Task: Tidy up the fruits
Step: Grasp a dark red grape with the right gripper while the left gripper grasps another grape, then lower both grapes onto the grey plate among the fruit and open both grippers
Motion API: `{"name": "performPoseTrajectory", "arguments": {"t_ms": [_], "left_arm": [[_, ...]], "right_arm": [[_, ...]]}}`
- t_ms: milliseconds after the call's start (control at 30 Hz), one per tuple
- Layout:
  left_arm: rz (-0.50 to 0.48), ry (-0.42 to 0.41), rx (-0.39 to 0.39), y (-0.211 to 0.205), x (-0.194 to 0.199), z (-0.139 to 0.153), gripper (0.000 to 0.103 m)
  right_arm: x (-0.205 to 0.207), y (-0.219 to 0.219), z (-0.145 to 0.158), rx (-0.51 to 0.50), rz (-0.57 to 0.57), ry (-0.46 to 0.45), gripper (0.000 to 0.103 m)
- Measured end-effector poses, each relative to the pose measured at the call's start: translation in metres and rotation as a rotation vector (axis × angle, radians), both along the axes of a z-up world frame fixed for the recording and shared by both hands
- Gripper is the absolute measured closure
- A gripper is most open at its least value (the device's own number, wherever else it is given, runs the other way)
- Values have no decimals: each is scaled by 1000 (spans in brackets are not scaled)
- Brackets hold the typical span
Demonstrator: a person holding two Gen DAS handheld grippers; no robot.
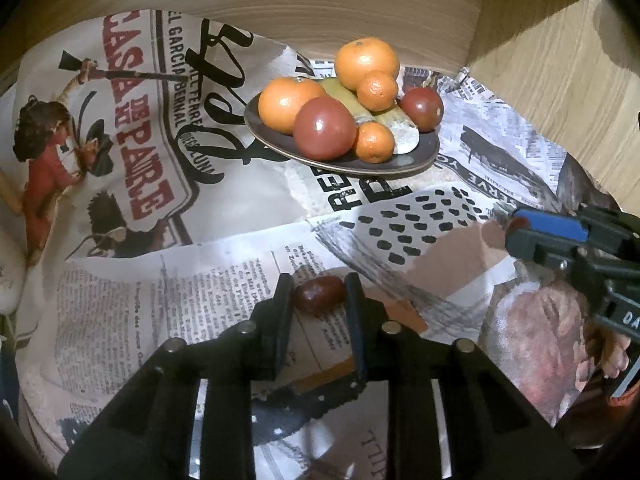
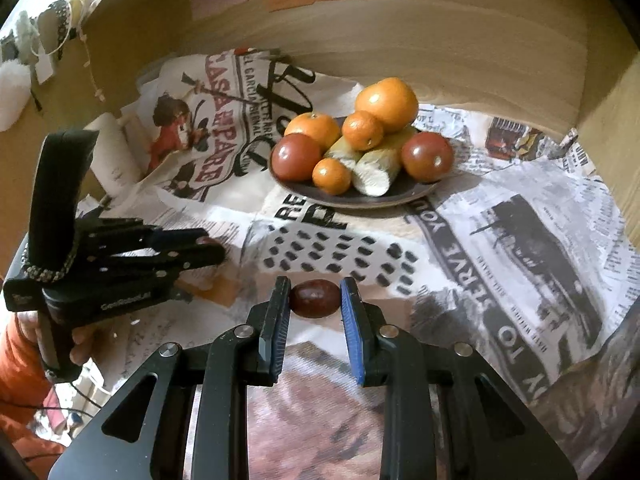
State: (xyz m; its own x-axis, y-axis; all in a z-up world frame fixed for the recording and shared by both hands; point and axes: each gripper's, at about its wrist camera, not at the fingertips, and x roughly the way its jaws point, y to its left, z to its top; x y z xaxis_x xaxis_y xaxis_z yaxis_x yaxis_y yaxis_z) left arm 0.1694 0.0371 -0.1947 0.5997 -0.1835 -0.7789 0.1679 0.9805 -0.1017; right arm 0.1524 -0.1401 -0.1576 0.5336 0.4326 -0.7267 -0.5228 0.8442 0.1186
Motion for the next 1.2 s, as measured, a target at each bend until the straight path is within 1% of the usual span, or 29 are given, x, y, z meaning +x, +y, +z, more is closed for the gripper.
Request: {"name": "performPoseTrajectory", "arguments": {"t_ms": [167,333,467,600,800,1100,1200], "left_arm": [[-1,-19,-20,2,7,14,78],[-16,-68,-24,-2,19,37,78],[-35,-102,-25,-7,34,51,78],[-53,-115,-31,-11,54,59,78],[-76,-104,-40,-15,82,59,78],[-93,-89,-26,-24,109,53,78],[-97,-79,-27,-24,117,48,78]], "right_arm": [[10,-2,7,0,-8,-20,80],[27,-4,17,4,-15,-41,80],[43,-3,23,1,-17,-52,80],[60,0,28,-9,-14,-58,80],[83,5,26,-40,-8,-56,80],[112,2,7,-81,-27,-4,80],[118,0,2,-82,-37,10,80]]}}
